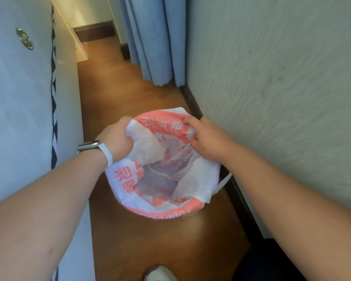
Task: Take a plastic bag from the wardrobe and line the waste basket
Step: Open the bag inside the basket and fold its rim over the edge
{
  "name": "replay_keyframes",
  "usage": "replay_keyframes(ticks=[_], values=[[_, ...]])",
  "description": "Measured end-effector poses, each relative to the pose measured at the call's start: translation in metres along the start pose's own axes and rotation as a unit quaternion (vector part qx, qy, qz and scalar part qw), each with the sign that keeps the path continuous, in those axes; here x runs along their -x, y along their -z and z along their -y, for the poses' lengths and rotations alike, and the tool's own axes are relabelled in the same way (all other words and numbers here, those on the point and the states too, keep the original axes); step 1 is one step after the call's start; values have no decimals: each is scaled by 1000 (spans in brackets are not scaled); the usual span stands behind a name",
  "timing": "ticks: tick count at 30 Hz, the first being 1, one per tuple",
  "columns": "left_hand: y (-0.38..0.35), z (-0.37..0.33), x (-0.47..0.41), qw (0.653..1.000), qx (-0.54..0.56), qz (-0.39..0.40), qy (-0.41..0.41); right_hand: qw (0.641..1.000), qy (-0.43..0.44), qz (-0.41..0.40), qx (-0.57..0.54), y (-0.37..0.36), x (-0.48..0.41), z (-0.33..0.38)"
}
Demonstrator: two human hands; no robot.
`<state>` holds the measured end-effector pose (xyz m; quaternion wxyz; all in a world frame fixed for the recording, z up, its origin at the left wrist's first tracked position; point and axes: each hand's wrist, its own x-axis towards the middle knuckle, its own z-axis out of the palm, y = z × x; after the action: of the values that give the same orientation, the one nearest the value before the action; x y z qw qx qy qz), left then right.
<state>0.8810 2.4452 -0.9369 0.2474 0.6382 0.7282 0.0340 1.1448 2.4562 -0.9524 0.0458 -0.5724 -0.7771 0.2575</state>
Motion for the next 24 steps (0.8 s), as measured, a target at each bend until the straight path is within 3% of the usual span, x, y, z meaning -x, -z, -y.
replay_keyframes(ticks=[4, 8, 11, 14, 19, 24], values=[[1, -3, 12, 998, -31, -54, -4, 999, -5, 30, -25, 0, 16, 12], [-4, -21, 11, 992, -68, -97, -33, 987, -55, -67, -133, 5, 9, 16], [-10, -21, 8, 993, -43, -103, -39, 976, -82, -59, -195, 11, -5, 20], [-16, -16, 9, 991, -26, -122, -52, 979, -57, -58, -188, 11, -19, 23], [-22, -16, 8, 986, -26, -139, -82, 969, -73, -133, -196, -1, -36, 10], [-26, -16, 7, 983, -50, -150, -93, 942, -138, -66, -297, -10, -43, -12]])
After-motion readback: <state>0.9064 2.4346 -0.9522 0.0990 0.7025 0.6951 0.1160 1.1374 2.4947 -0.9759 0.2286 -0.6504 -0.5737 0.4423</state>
